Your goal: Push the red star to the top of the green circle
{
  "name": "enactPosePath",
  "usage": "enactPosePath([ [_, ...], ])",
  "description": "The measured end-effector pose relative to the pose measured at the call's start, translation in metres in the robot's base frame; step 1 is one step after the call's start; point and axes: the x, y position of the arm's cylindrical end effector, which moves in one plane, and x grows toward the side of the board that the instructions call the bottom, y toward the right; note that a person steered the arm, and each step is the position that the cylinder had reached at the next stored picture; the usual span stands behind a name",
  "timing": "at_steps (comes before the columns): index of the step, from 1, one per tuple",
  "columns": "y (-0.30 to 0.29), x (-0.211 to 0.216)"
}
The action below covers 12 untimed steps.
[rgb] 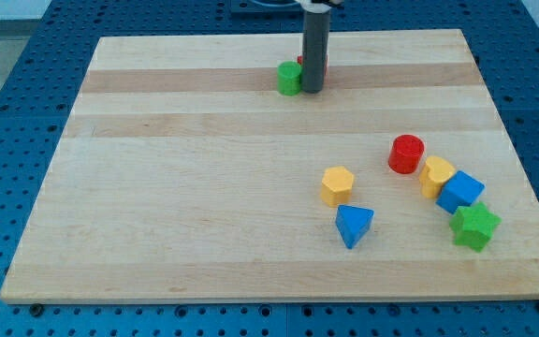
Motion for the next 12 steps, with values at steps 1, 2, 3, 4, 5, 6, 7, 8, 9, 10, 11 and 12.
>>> enactPosePath([
  [1,0.047,0.018],
  [2,0.073,0.024],
  [3,0.059,-0.005],
  [4,0.037,-0.006],
  [5,0.016,-0.006],
  [6,-0.018,-0.006],
  [7,-0.027,-0.006],
  [8,0.002,0.011],
  [9,0.022,0.024],
  [10,0.025,-0.013],
  [11,0.025,-0.048],
  [12,0.023,-0.058],
])
